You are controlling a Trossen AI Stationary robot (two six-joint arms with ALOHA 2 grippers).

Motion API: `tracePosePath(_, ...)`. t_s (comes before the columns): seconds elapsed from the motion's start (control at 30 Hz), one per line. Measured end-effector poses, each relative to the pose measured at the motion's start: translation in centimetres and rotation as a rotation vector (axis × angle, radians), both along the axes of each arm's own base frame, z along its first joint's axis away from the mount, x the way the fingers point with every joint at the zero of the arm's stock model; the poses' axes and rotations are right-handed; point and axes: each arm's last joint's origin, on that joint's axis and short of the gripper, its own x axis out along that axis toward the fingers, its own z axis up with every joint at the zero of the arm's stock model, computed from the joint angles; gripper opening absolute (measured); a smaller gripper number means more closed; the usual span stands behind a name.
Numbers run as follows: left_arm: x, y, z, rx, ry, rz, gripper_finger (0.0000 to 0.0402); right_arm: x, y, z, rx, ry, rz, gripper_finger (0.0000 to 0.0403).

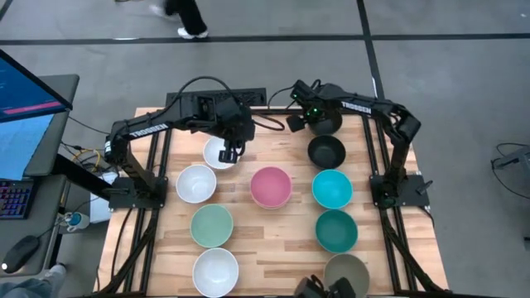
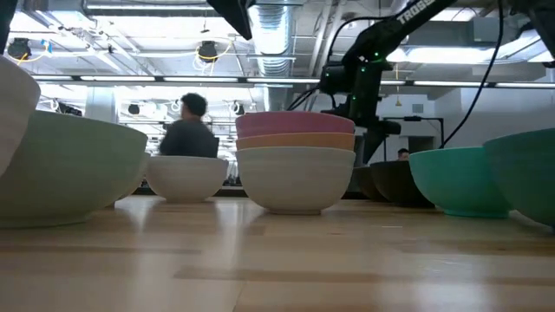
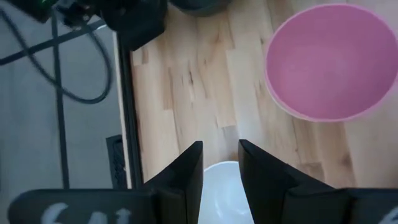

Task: Nest bowls inside each other
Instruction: Stack the black bowl on the pink bowl

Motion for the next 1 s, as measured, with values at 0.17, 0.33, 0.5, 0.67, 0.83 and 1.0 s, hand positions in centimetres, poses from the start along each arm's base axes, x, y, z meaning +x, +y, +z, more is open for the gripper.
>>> tracePosePath(0.17, -0.1, 0.7, 0.0, -0.003, 0.005, -0.040, 0.0094, -0.8, -1.0, 0.0, -0.014, 0.010, -0.082, 0.0294)
tracePosePath(0.33, -0.2, 1.5, 0.1, -0.004, -0.003, -0.060, 0.0094, -1.7, -1.3, -0.4, 0.022, 0.045, -0.107, 0.0294)
tracePosePath(0.5, -0.3, 2.3, 0.1, 0.013, -0.008, -0.066, 0.0094, -1.7, -0.7, -1.1, 0.045, 0.060, -0.122, 0.0294)
tracePosePath(0.67, -0.3, 2.9, 0.2, -0.010, -0.041, -0.080, 0.0094, -1.5, -0.6, -1.1, 0.038, 0.050, -0.129, 0.0294)
tracePosePath(0.83, -0.3, 3.0, 0.3, -0.018, -0.049, -0.081, 0.0094, -1.3, -0.8, -2.2, 0.075, 0.069, -0.138, 0.0286)
tracePosePath(1.0, -0.3, 3.0, 0.3, -0.019, -0.048, -0.081, 0.0094, -0.5, -0.3, -3.7, 0.126, 0.093, -0.114, 0.0273)
